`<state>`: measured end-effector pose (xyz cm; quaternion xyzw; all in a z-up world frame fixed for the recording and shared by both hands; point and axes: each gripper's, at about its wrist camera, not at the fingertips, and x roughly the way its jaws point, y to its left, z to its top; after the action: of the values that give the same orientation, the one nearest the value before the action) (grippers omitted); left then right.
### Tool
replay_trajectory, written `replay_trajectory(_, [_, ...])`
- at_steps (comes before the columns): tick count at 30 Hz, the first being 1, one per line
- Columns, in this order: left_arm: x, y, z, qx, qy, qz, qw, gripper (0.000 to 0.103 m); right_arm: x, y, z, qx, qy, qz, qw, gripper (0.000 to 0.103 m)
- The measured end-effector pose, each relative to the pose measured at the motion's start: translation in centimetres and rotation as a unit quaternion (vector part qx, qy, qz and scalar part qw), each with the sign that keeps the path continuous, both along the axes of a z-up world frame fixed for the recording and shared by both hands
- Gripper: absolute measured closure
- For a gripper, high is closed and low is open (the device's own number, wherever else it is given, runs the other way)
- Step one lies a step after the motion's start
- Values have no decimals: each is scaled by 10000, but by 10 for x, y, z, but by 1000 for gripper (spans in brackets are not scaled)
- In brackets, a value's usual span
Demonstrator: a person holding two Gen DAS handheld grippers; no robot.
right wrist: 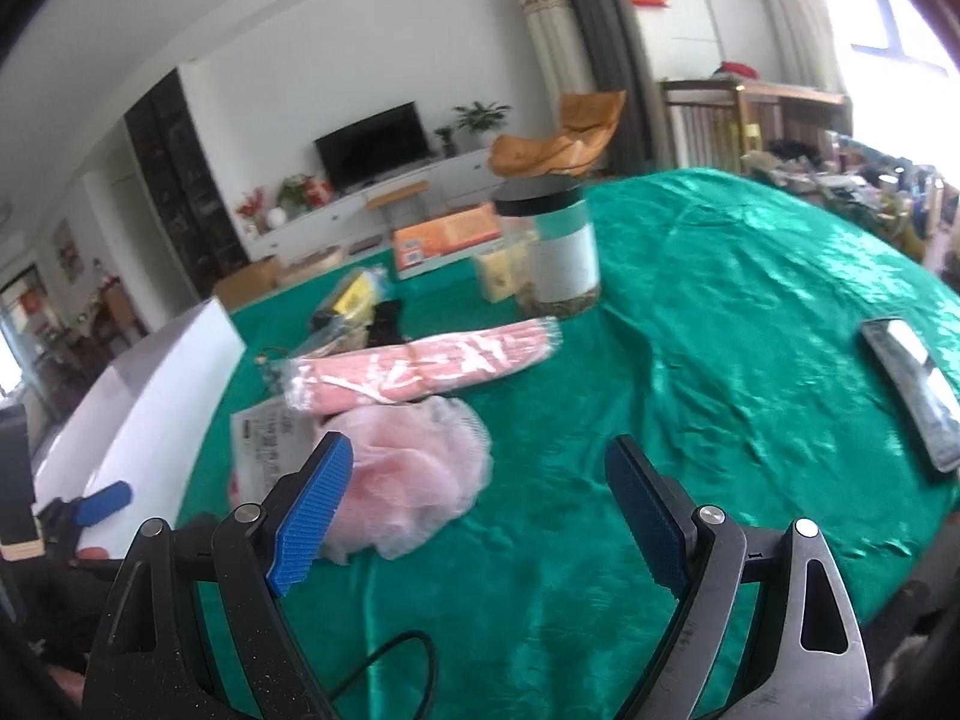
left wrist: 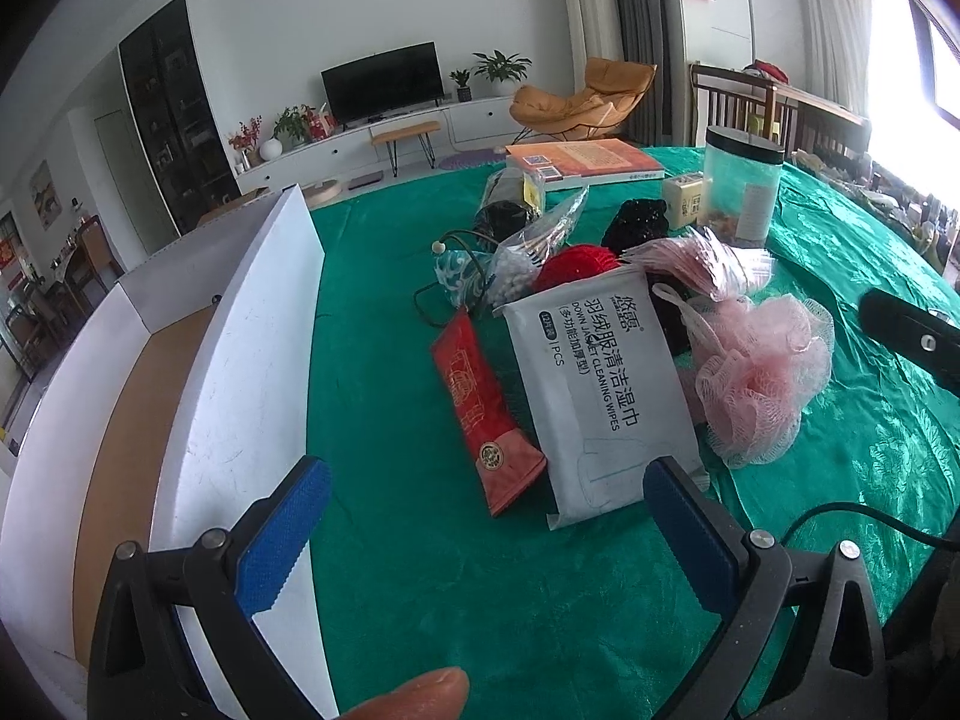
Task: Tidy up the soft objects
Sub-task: 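Grasp the pink bath puff with the right tool while the left grasps the wipes packet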
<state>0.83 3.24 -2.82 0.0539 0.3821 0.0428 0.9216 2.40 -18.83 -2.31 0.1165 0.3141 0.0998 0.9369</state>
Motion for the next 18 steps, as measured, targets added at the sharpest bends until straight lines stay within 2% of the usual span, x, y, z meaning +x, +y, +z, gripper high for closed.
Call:
replay_trajectory(4, [-5, 1, 1, 50, 7, -44, 10000, 0, 33, 45, -10, -398, 366, 868, 9948, 15])
replay_trajectory(7, [-6, 3, 1, 53, 64, -29, 10000, 0, 50, 73, -29, -1078, 748, 1415, 9812, 15])
replay_trajectory(8, [-6, 4, 0, 46, 90, -19, 9999, 0, 52, 73, -33, -1344, 776, 1311, 9791, 17])
replay_trajectory(9, [-5, 4, 0, 26, 109, -18, 9999, 0, 51, 63, -35, -1586, 755, 936, 9800, 17])
replay_trajectory(10, [-4, 4, 0, 1, 124, -24, 9999, 0, 48, 45, -35, -1589, 732, 353, 9839, 17])
replay_trajectory(12, [0, -1, -1, -46, 164, -74, 9998, 0, 39, -2, -33, -1127, 864, -634, 9878, 15])
replay_trajectory(14, [10, -14, 1, -41, 159, -198, 9997, 0, 21, -41, -36, -722, 870, -1270, 9854, 15])
replay_trajectory(17, [35, -34, 2, -38, 65, -239, 9997, 0, -2, -73, -37, 92, 813, -1655, 9828, 15])
replay_trajectory(18, [46, -37, -1, -46, 123, -165, 9998, 0, -9, -75, -35, 183, 716, -1701, 9826, 15])
